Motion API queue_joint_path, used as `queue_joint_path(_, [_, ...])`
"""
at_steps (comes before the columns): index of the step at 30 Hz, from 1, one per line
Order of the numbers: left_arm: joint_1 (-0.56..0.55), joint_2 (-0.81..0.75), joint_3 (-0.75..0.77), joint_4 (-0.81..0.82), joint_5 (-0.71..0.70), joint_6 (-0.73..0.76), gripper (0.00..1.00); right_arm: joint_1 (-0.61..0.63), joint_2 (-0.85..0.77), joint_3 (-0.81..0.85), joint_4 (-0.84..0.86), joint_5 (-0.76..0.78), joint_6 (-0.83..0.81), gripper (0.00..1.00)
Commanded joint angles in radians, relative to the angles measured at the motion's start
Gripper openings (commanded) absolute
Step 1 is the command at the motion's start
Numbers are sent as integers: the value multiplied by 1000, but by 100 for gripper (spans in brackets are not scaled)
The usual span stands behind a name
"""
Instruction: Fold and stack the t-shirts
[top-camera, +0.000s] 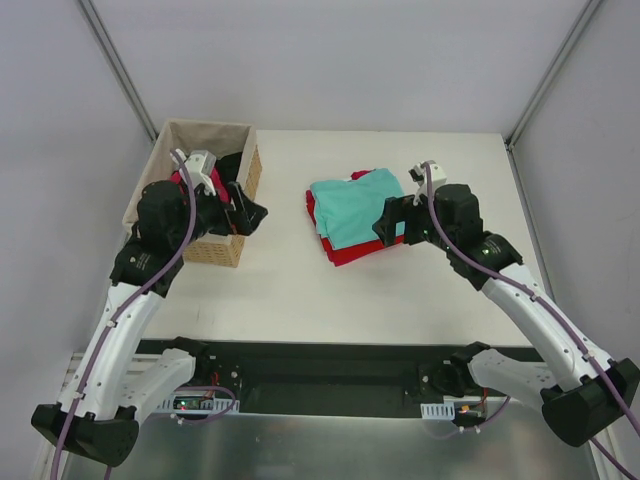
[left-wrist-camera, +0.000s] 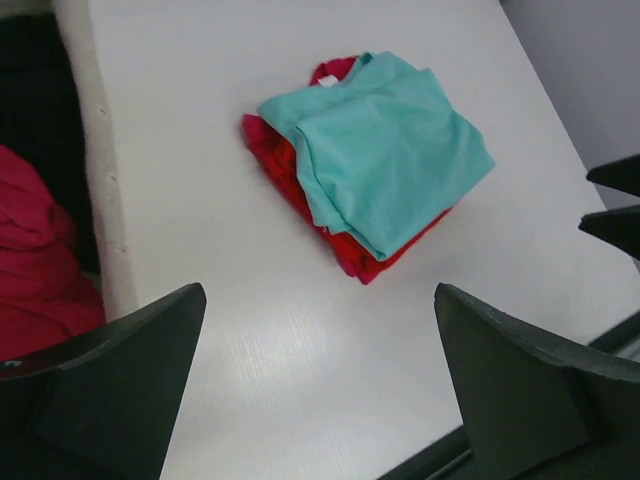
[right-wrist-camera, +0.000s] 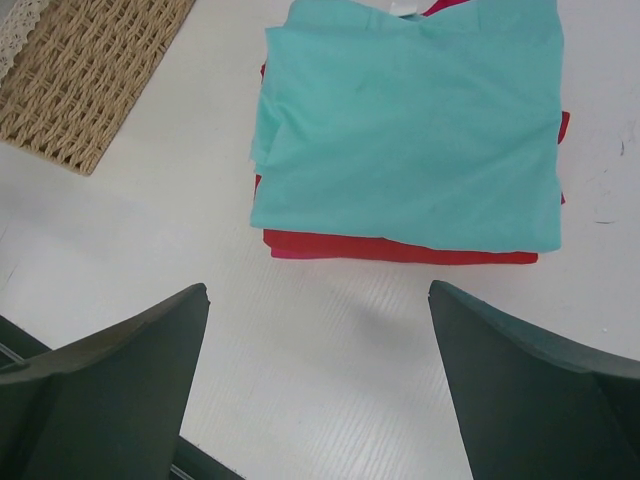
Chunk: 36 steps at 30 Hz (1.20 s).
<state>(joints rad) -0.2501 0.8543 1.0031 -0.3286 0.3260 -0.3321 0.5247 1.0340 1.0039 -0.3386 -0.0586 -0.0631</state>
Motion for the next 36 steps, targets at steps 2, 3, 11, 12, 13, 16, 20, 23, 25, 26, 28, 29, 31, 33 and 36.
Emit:
queue_joint_path(2, [-11, 106, 208, -101, -224, 162, 99, 8, -32, -16, 44, -27, 25, 97])
queue_joint_path(3, [-11, 135, 241, -153, -267, 192, 99, 12, -32, -16, 46, -30, 26, 96])
queue_joint_path(11, [-3, 403, 373, -216, -445, 223, 99, 18, -57, -24, 46, -27, 19, 97])
queue_joint_path(12, [2, 448, 376, -216, -446, 220, 99, 20, -61, -28, 47, -27, 17, 97])
queue_joint_path(13, [9, 466, 374, -217, -444, 214, 99, 18, -66, -30, 44, -27, 17, 97])
queue_joint_path(16, [40, 528, 364, -207, -415, 196, 99, 18, -81, -36, 39, -24, 9, 97])
queue_joint_path(20, [49, 600, 371, -184, -380, 206, 99, 18, -92, -47, 36, -15, 3, 97])
queue_joint_path(23, [49, 650, 368, -170, -372, 211, 99, 20, -100, -48, 32, -20, 3, 96])
queue_joint_path(25, [52, 689, 355, -161, -369, 214, 99, 18, -106, -53, 32, -17, 3, 97])
queue_joint_path(26, [55, 703, 351, -156, -363, 217, 99, 18, -112, -54, 33, -15, 2, 96])
queue_joint_path(28, [60, 742, 345, -153, -360, 220, 99, 18, -115, -54, 33, -15, 0, 96])
queue_joint_path(29, [61, 753, 341, -152, -358, 223, 99, 18, -114, -53, 32, -18, 2, 97])
queue_joint_path(31, [67, 770, 327, -142, -349, 225, 95, 18, -114, -53, 32, -20, 2, 97])
queue_joint_path(33, [75, 775, 313, -133, -341, 228, 76, 18, -112, -53, 35, -21, 2, 97])
queue_joint_path(36, [116, 787, 295, -124, -340, 219, 7, 20, -107, -53, 38, -24, 3, 97])
